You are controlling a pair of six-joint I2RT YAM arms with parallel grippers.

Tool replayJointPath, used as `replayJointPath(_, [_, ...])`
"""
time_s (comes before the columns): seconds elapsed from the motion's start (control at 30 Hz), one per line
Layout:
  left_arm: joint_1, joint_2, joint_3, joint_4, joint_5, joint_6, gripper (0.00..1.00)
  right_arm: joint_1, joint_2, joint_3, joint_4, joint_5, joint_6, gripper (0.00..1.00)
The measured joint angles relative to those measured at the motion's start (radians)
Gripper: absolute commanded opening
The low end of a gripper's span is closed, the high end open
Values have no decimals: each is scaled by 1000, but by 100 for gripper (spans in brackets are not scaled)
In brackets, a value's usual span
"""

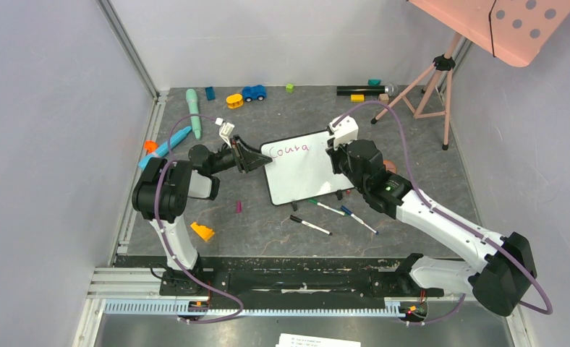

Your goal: Write a sentence on the whiteboard

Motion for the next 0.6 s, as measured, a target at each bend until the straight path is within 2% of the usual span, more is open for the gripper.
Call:
replayJointPath(0.13, [0,11,12,1,14,0,50,-9,-2,0,19,3,-14,0])
replayJointPath(0.6, [0,17,13,1,24,0,52,-33,-27,-18,85,2,-19,0])
